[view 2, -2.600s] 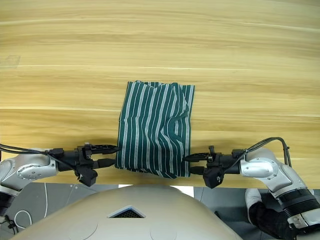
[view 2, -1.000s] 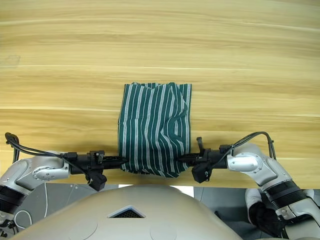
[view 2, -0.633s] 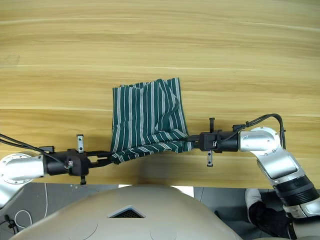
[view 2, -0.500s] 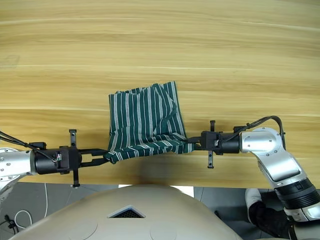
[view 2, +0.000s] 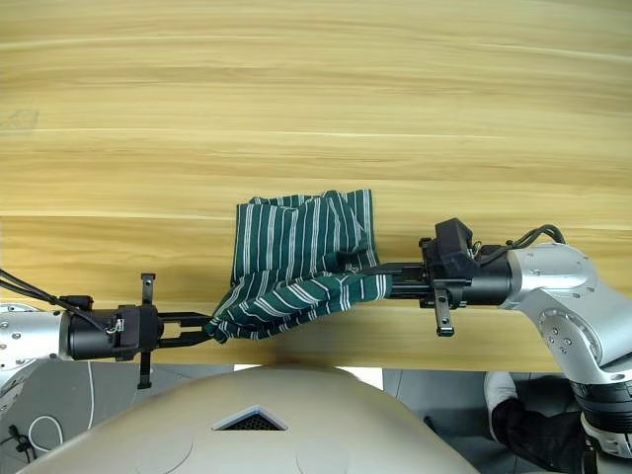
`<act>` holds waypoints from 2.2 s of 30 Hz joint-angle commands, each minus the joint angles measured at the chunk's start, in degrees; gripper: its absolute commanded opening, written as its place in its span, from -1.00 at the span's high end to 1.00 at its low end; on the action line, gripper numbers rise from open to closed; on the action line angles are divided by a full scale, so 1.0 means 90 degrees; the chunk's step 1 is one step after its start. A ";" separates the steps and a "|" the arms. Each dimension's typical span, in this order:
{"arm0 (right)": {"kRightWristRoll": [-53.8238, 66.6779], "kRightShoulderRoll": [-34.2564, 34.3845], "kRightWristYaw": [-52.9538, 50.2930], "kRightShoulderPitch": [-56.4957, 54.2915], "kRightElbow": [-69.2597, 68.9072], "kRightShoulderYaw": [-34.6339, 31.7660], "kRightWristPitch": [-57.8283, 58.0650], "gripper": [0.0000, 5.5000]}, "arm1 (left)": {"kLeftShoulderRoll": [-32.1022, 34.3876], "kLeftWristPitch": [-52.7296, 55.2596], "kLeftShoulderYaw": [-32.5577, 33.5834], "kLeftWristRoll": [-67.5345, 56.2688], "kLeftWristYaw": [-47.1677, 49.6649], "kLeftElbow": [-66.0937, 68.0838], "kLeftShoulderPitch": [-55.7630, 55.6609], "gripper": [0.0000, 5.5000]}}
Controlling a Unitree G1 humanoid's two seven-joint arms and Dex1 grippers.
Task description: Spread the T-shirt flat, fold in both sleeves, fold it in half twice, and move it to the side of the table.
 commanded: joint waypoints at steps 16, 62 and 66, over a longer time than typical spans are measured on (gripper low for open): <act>-0.1141 0.0390 0.0157 0.0477 -0.0137 -0.0077 -0.0210 0.99 | -0.0471 0.0509 0.0714 0.0301 -0.0771 -0.0318 0.0453 0.91; -0.4342 0.2669 -0.2503 -0.0845 0.1812 0.0747 -0.1001 0.38 | -0.3382 0.2105 -0.0055 0.0303 0.1759 0.1959 -0.2523 0.35; -0.4355 0.2747 -0.2585 -0.0887 0.1835 0.0687 -0.1017 0.13 | -0.3463 0.1978 -0.0077 0.0456 0.1820 0.2029 -0.2483 0.13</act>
